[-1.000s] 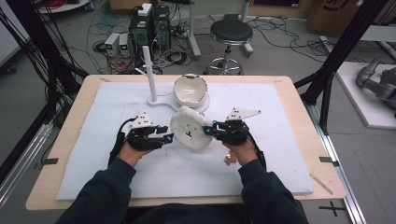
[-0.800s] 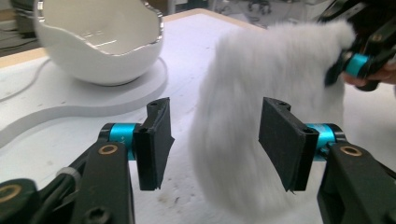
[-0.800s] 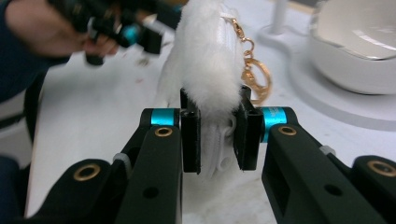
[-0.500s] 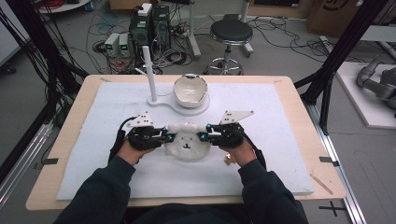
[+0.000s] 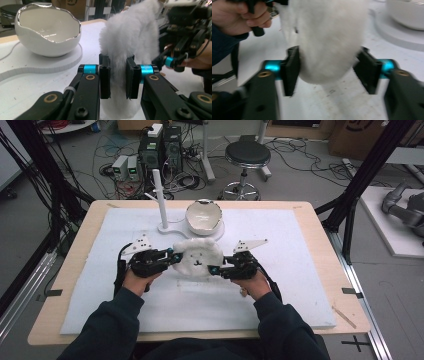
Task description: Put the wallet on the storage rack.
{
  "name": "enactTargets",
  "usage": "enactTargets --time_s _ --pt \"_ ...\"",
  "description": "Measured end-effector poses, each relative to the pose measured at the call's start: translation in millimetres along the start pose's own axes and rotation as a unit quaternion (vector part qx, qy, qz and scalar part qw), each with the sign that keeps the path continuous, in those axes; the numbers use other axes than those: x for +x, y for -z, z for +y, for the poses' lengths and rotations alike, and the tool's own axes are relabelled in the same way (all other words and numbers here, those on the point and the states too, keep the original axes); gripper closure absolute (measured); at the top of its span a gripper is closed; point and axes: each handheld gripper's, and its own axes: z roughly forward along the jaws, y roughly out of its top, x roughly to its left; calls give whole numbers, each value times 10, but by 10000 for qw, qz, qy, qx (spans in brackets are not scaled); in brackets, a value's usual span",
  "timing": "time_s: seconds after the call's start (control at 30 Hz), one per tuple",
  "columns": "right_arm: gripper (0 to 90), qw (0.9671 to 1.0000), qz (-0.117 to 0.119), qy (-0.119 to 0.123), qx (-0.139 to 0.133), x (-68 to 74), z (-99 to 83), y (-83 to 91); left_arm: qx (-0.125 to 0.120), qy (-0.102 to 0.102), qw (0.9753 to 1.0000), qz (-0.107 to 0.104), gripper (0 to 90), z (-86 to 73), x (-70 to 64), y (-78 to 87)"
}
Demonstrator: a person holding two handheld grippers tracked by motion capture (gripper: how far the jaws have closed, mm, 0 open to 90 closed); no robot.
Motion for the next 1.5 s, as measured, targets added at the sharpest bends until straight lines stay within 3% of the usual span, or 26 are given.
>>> enactTargets --time_s 0.07,0.1,0.13,0.23,0.3,0.37,0.5,0.6,0.67,0.7,0.73,0.77,0.83,0.87,0.93,1.0,1.03,1.07,1.13,1.2,1.3,1.33,1.43,1.5 --pt "701 9999 -84 111 -91 16 17 54 225 96 9997 -54 766 -31 20 -29" --pt "718 9996 -145 146 -178 16 26 92 225 96 9997 -54 760 -31 20 -29" --pt "718 9996 -145 146 -178 16 26 92 401 124 9991 -87 760 -48 23 -52" --pt "746 9976 -409 271 -492 16 59 196 1015 43 9946 -210 703 -115 1 -156" --pt "751 9971 -459 398 -457 31 61 205 1356 -228 9904 -127 658 -156 -49 -238" --pt "755 9970 -448 478 -412 39 64 201 1286 -221 9914 -77 598 -144 -38 -226" --pt "755 9969 -388 554 -391 42 71 195 1089 -183 9939 -32 592 -119 -14 -176" --pt "743 9971 -357 517 -435 48 74 197 1018 -265 9944 -65 750 -112 -15 -152" --pt "702 9972 -381 414 -485 38 73 201 878 -263 9958 -48 771 -96 -16 -134" --pt "592 9972 -428 275 -543 23 71 202 699 -207 9973 -93 783 -80 -13 -108" --pt "592 9972 -428 275 -543 23 71 202 699 -207 9973 -93 784 -80 -13 -108" --pt "534 9975 -473 105 -522 -8 62 197 623 -180 9978 -126 786 -71 -9 -94" --pt "546 9975 -459 64 -525 -21 53 195 582 -168 9981 -147 786 -67 -7 -87" --pt "679 9980 -371 52 -506 -35 45 195 627 -164 9978 -160 786 -74 -8 -94" --pt "700 9980 -377 122 -488 -22 48 199 698 -120 9974 -111 782 -90 -1 -112" --pt "745 9966 -507 388 -525 31 76 218 790 -5 9969 20 666 -113 17 -137" --pt "745 9966 -507 388 -525 31 76 218 868 -12 9961 180 666 -122 28 -143" --pt "753 9945 -713 598 -476 65 108 227 905 71 9949 446 536 -137 77 -128" --pt "755 9933 -826 678 -446 79 124 235 895 101 9944 549 504 -140 109 -103" --pt "758 9895 -1030 932 -391 96 184 256 780 194 9944 685 441 -140 179 -30" --pt "758 9874 -1119 1052 -376 93 246 269 574 243 9939 909 390 -135 288 100" --pt "758 9854 -1201 1140 -394 79 327 270 512 268 9928 1053 276 -135 323 145" --pt "758 9837 -1280 1198 -392 55 408 257 310 378 9900 1320 224 -137 436 277" --pt "757 9804 -1441 1305 -323 1 581 210 201 370 9885 1454 194 -137 489 352"
